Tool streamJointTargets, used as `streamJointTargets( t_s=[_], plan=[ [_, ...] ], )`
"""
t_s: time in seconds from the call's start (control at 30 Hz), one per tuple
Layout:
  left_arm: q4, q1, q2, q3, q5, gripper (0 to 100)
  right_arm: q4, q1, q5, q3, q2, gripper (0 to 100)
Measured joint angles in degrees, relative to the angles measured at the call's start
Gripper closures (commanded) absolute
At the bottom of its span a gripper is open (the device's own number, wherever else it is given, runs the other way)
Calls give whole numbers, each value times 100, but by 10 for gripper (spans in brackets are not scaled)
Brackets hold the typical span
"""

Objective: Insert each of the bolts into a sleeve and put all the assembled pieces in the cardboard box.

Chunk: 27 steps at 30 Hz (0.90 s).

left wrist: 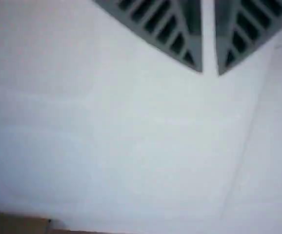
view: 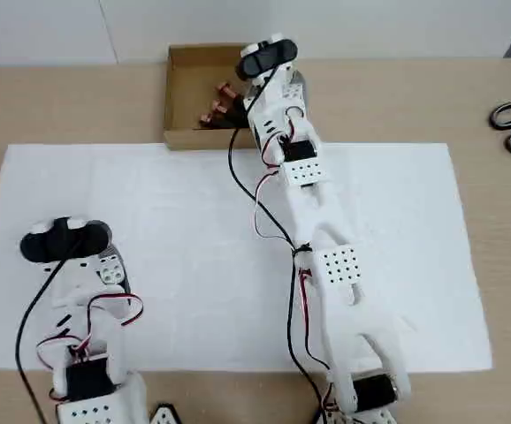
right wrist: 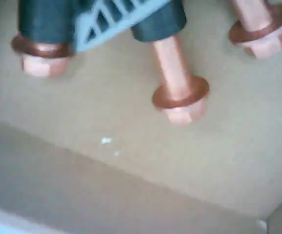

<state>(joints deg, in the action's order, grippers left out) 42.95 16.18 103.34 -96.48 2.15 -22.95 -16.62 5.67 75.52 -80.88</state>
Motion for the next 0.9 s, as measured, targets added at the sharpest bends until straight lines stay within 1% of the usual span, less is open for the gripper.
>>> streamJointTargets(
  t_s=[0.07,0.13,0.27,0.37,0.47,0.6,0.63,0.73,0.9],
  plan=[
    [0,0,0,0,0,989,-378,0,0,176,0,699],
    [0,0,0,0,0,989,-1055,0,0,545,0,699],
    [0,0,0,0,0,989,-3138,0,0,1530,237,699],
    [0,-53,0,0,26,989,-4457,0,0,1732,800,699],
    [0,-316,0,0,9,989,-5459,0,0,1741,1433,698],
    [0,-897,0,0,0,990,-6857,0,0,1829,2136,698],
    [0,-1073,0,0,0,990,-7086,-9,0,1837,2242,698],
    [0,-1486,0,0,0,991,-7305,-9,0,1846,2462,698],
    [0,-1688,0,0,0,991,-7411,-88,0,1811,2804,698]
  ],
)
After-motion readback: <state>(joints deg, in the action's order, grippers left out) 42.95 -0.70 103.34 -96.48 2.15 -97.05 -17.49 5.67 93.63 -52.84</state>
